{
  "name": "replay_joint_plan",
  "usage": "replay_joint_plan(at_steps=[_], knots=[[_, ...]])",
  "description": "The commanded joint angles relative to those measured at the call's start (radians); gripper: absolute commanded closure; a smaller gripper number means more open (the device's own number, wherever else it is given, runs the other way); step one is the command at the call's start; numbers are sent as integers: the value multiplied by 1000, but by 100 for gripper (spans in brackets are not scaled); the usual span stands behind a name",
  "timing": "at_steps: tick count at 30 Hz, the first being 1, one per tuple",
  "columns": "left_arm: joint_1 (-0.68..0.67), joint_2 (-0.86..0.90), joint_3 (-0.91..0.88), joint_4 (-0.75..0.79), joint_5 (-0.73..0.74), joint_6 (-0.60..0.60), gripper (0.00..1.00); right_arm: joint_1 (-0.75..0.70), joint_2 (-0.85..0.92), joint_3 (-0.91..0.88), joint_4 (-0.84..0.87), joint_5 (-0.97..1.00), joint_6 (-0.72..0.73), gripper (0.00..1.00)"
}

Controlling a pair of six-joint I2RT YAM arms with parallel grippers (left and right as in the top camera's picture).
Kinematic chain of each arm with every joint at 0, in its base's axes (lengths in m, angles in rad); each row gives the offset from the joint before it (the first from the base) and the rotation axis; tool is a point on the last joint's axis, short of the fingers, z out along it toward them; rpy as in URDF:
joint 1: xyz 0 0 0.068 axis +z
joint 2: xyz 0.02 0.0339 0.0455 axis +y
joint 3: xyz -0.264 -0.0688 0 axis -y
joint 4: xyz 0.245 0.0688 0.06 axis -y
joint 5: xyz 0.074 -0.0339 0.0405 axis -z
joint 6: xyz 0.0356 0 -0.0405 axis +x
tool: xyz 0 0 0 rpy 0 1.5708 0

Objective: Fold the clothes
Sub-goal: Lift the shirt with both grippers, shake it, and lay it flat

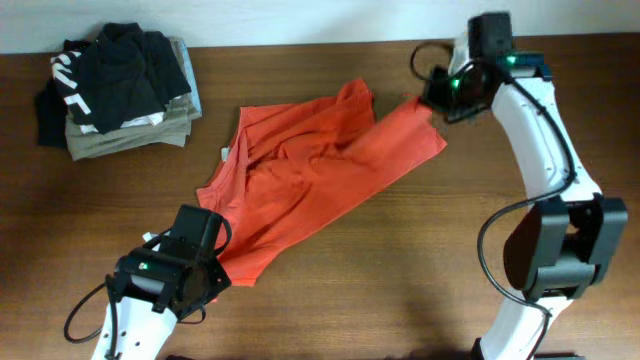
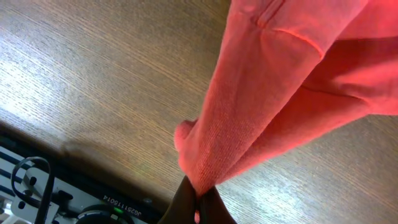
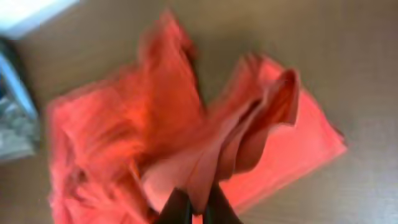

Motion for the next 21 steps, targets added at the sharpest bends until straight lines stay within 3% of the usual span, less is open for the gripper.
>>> replay_joint_plan(at_steps=[1, 4, 5, 6, 7, 10, 11, 13, 17, 21], knots=[[3, -4, 1, 2, -22, -9, 99, 43, 37, 17, 179, -12, 81, 96], [3, -4, 1, 2, -23, -9, 99, 89, 169, 18, 486, 3, 147, 94], [3, -4, 1, 2, -23, -9, 99, 94, 224, 26, 544, 3, 147, 62], [3, -4, 1, 1, -23, -9, 99, 86, 251, 44, 513, 4, 142, 38], [3, -4, 1, -2, -23, -9, 99, 61, 256, 66, 438, 20, 119, 20], [3, -4, 1, -3, -22, -9, 99, -48, 250, 219, 99, 82, 97, 15], [3, -4, 1, -2, -23, -9, 99, -100, 250, 270, -58, 76, 79, 15], [3, -4, 1, 5, -23, -9, 99, -149, 254, 274, -209, 72, -2, 17], [3, -4, 1, 12, -22, -9, 99, -151, 266, 145, -265, 74, -72, 28], [3, -4, 1, 12, -22, -9, 99, -125, 276, 33, -195, 75, -72, 28]])
